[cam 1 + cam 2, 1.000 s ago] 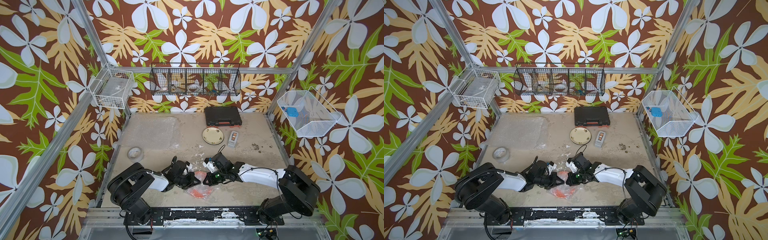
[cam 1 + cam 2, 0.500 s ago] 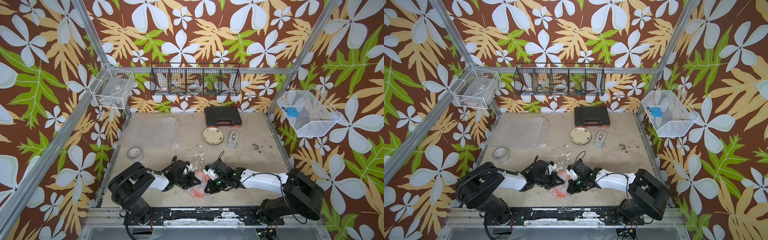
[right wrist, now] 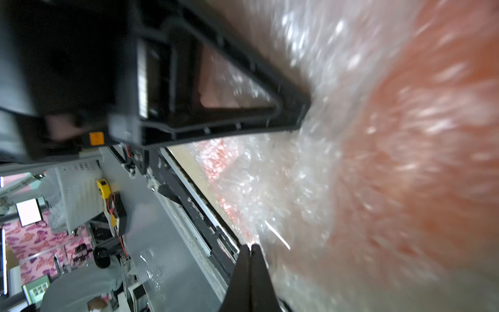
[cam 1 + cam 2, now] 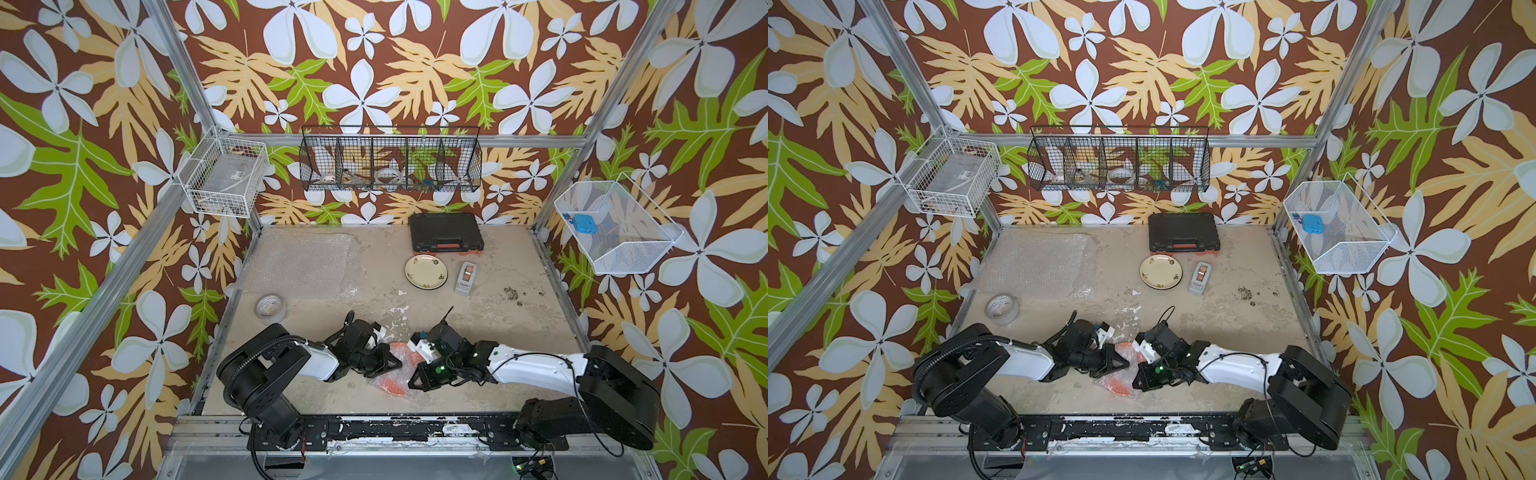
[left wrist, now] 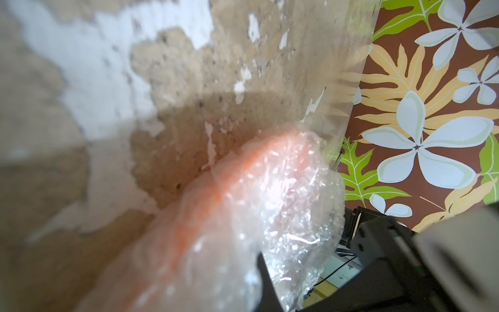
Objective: Wrap dinner plates in bubble wrap
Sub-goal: Stick the tape on the bubble wrap, then pick up the bubble wrap from the center of the board.
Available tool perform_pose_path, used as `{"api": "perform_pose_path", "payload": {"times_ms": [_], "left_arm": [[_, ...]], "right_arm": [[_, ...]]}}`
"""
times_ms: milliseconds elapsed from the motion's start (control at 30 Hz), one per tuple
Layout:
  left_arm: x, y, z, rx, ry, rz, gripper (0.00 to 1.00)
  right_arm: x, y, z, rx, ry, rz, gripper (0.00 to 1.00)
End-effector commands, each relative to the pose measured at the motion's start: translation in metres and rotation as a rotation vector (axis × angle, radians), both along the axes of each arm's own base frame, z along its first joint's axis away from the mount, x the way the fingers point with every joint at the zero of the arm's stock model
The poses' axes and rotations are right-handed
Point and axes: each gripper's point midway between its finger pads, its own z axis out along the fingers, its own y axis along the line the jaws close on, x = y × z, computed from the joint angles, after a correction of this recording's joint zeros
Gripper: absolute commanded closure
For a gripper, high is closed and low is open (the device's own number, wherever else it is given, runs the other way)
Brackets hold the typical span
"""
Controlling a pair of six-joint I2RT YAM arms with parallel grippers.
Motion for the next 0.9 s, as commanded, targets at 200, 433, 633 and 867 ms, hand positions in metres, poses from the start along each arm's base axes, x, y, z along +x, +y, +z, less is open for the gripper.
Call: {"api": "perform_pose_path", "payload": {"times_ms": [200,433,633,867], "left_arm": [[-0.014,0.038,-0.041,0.231,0.099,0.066,0.96],[-0.014,0.038,-0.04,0.229,0.1,0.063,0.96],[-0.015,0.035,-0.039,0.22,0.106,0.051,0.96],[-0.003,0.027,-0.016,0.186,0.047,0.058,0.92]], "right_arm": [[0.024,-0.049,-0.004,0.115,0.088,-0.218,0.43],[0.023,-0.044,-0.02,0.175,0.154,-0.226,0.35],[0.028,-0.023,-0.019,0.249,0.189,-0.191,0.46],[0.04,-0.025,-0.027,0.171,0.153,-0.205,0.84]]}}
